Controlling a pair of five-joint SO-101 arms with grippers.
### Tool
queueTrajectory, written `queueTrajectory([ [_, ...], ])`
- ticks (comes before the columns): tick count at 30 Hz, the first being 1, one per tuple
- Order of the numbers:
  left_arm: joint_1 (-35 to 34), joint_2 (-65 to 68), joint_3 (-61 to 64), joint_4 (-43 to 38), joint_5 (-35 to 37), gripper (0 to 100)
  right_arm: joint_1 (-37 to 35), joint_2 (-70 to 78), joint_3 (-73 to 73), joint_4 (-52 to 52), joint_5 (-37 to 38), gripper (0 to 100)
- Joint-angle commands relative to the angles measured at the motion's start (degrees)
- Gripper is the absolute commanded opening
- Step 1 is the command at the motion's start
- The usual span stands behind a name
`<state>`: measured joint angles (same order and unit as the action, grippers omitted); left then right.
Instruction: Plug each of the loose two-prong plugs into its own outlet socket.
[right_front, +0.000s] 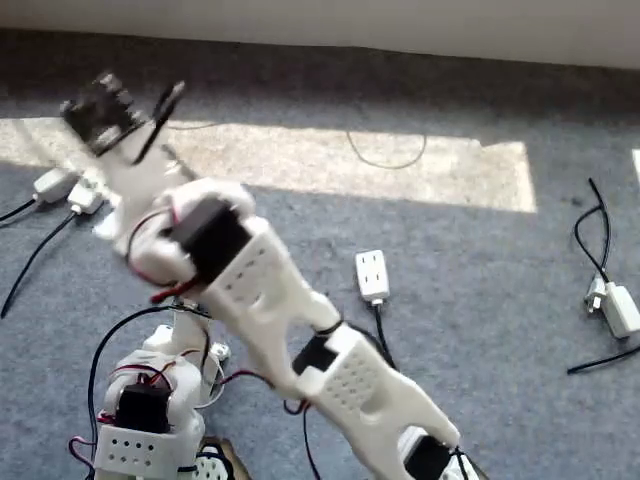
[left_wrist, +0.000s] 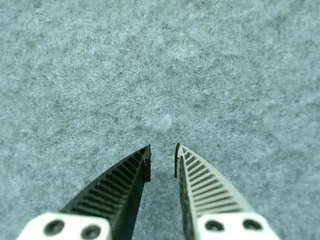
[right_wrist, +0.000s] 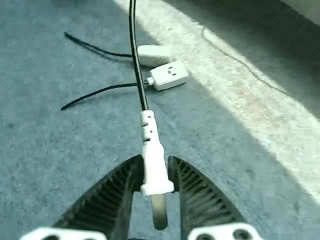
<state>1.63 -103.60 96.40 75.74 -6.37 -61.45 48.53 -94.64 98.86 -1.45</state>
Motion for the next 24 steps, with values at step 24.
queueTrajectory([
  [24,-1.27,-0.48,0.57,-2.29,-0.18,10,13.93,-23.87,-6.99,2.15,5.54,19.2],
])
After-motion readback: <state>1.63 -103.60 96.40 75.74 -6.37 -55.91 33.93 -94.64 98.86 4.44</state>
